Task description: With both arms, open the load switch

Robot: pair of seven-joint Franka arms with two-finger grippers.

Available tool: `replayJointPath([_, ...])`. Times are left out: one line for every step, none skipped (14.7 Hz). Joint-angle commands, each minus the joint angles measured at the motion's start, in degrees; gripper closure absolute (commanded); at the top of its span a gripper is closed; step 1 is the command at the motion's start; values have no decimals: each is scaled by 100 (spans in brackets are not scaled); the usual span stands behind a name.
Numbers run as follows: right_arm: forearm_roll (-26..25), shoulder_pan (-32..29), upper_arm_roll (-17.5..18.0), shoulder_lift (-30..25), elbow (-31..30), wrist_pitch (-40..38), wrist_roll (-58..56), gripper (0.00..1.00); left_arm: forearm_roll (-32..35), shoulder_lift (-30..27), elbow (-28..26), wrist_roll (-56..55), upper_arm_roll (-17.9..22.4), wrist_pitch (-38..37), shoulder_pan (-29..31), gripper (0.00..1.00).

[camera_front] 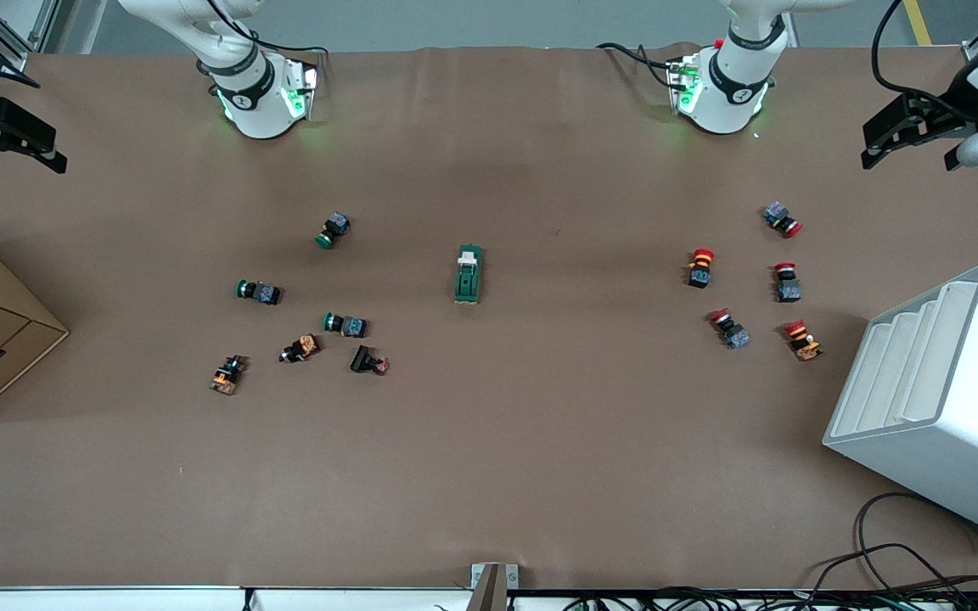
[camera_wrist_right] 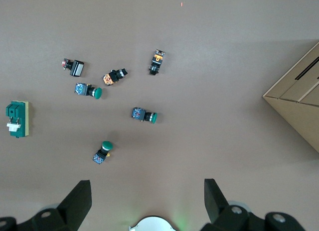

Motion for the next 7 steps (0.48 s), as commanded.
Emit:
replayJointPath([-12,-5,7,-129,-151,24,-79,0,-122,-86,-65,17,14,81,26,0])
replayJointPath([-20,-5,7,-120,-151,24,-70,0,-139,-77,-56,-10,14,81,26,0])
replayJointPath([-81,-5,7,-120,-151,24,-70,0,-209,-68,-47,-28,14,81,35,0])
replayJointPath([-178,12,7,-120,-151,24,-70,0,-271,-60,-56,-71,14,81,35,0])
replayJointPath([-222,12,16,-120,-151,33,-70,0,-280,-60,-56,-167,14,81,35,0])
replayJointPath([-223,12,7,-120,-151,33,-70,0,-280,-60,-56,-247,14,81,35,0])
replayJointPath([-223,12,7,-129,-151,24,-35,0,-271,-42,-47,-239,14,81,35,0])
